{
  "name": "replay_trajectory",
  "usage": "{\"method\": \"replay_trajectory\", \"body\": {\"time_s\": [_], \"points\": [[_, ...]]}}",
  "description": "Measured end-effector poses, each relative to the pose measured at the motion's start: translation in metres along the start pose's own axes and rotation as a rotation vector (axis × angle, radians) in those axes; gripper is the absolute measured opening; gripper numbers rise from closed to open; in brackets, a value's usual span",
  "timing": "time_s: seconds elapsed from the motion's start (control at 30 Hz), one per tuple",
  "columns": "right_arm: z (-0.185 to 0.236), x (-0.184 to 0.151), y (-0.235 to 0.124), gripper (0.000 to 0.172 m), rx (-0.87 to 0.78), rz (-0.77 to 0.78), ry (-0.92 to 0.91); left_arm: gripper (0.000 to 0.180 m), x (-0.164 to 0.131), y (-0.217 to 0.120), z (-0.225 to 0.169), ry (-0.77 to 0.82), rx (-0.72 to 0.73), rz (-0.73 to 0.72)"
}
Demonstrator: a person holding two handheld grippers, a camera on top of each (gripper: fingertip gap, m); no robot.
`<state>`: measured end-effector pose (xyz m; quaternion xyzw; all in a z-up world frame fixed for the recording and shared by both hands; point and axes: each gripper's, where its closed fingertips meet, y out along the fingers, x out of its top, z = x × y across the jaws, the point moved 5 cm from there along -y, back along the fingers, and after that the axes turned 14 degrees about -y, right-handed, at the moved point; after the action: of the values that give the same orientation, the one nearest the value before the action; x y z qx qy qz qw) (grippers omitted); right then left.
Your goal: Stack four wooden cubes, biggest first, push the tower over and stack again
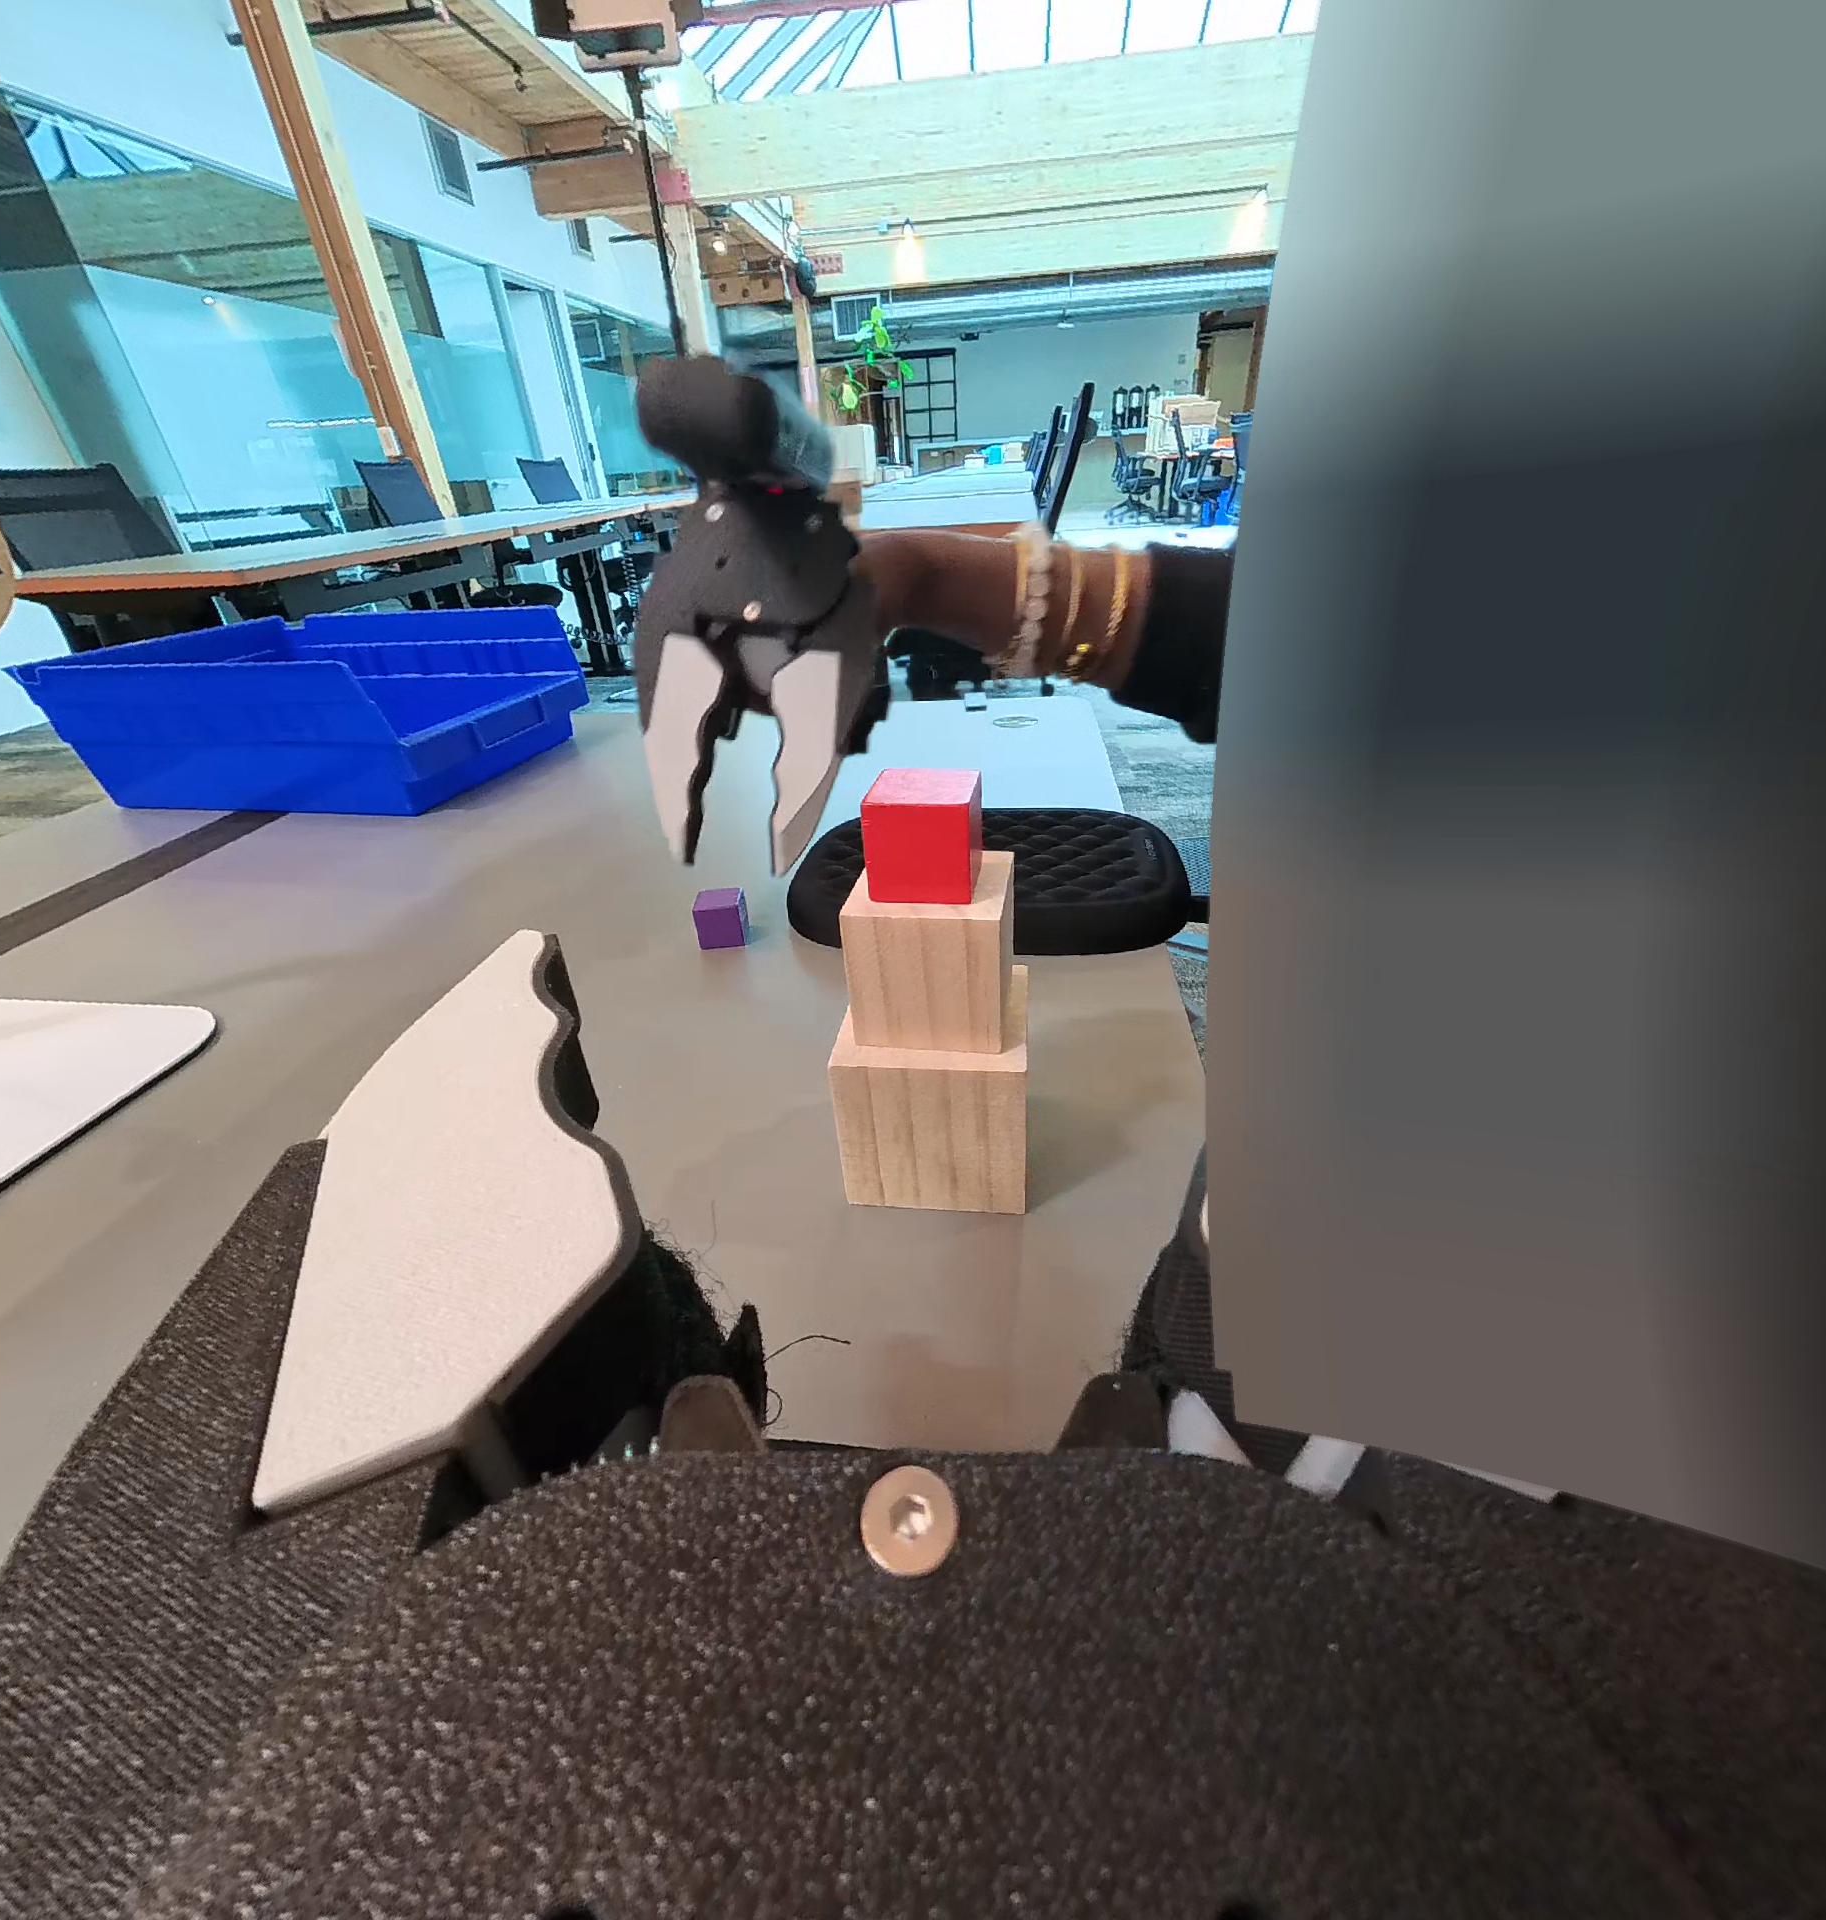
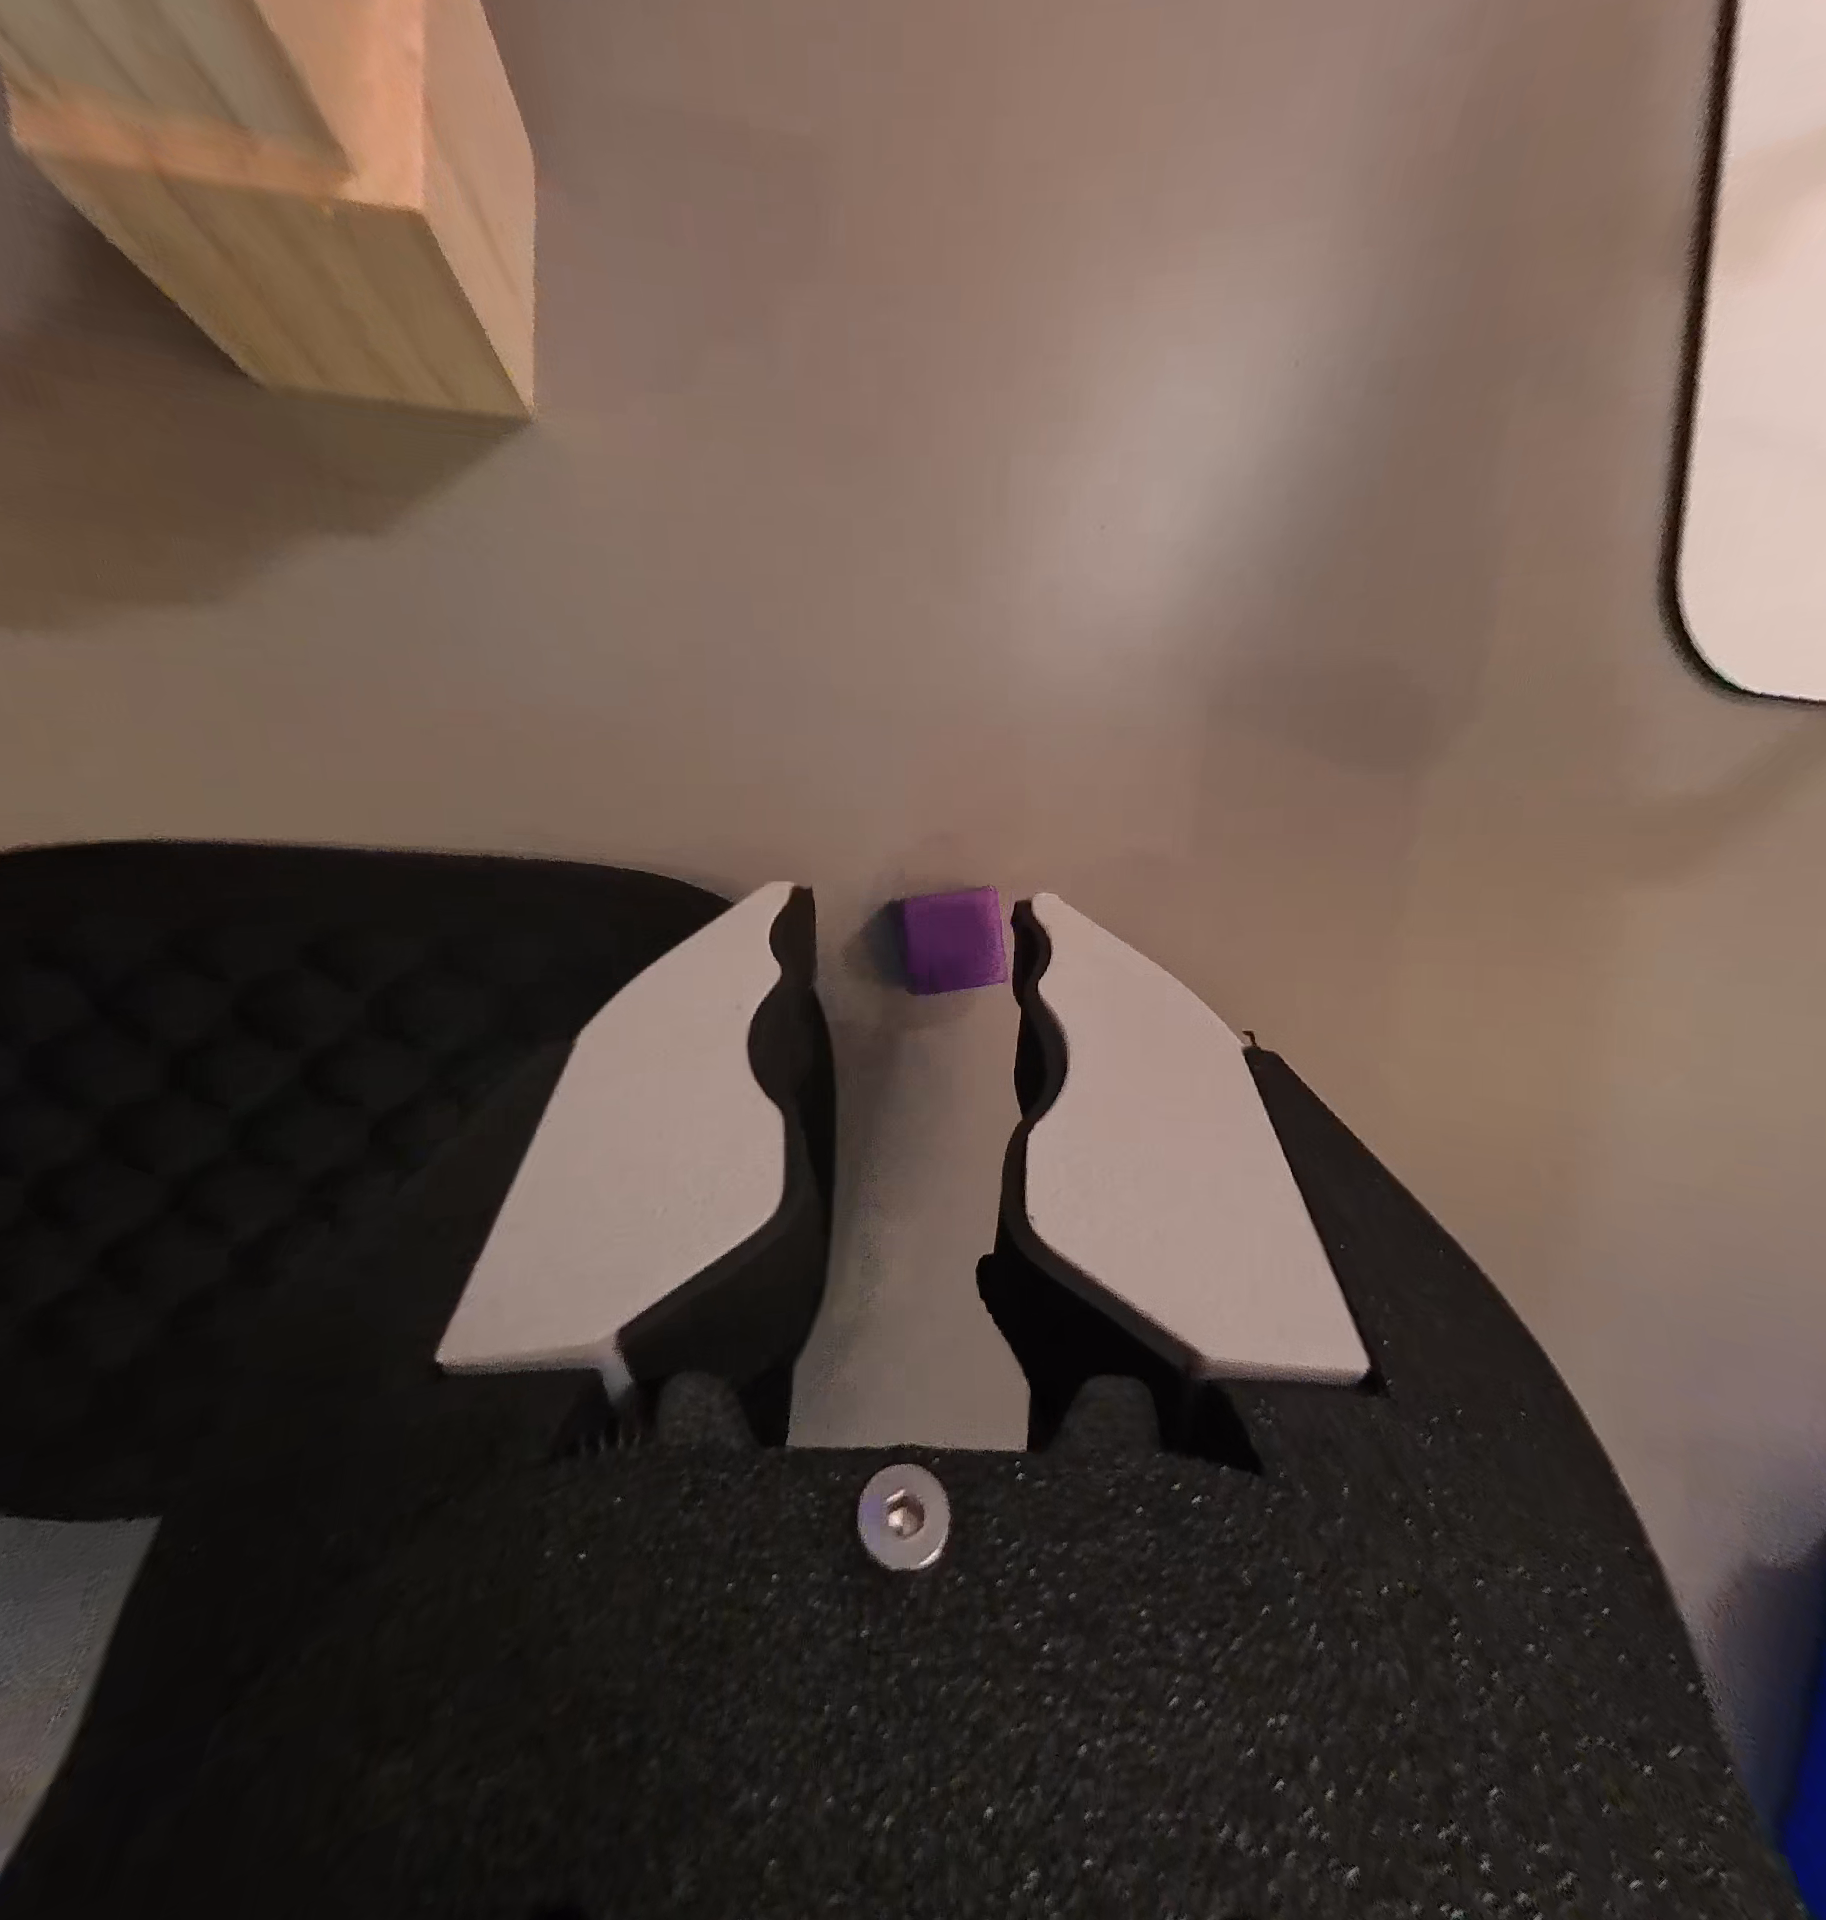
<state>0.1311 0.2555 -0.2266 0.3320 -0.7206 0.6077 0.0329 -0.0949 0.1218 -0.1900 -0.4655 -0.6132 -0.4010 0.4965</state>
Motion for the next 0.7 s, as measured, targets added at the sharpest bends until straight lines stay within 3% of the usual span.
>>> {"method": "replay_trajectory", "body": {"time_s": [0.33, 0.47, 0.6, 0.7], "points": [[-0.008, -0.012, 0.018, 0.032, 0.119, 0.089, -0.087, 0.120, -0.001, 0.001, -0.001, 0.008, 0.002, 0.011], [-0.009, -0.013, 0.021, 0.021, 0.122, 0.119, -0.095, 0.120, -0.001, 0.001, -0.001, 0.012, 0.001, 0.011], [-0.011, 0.012, 0.010, 0.021, 0.094, 0.083, 0.042, 0.120, -0.001, 0.002, -0.002, 0.018, 0.001, 0.015], [-0.005, 0.051, -0.005, 0.021, 0.069, 0.098, 0.127, 0.121, -0.002, 0.002, -0.002, 0.030, 0.006, 0.022]]}}
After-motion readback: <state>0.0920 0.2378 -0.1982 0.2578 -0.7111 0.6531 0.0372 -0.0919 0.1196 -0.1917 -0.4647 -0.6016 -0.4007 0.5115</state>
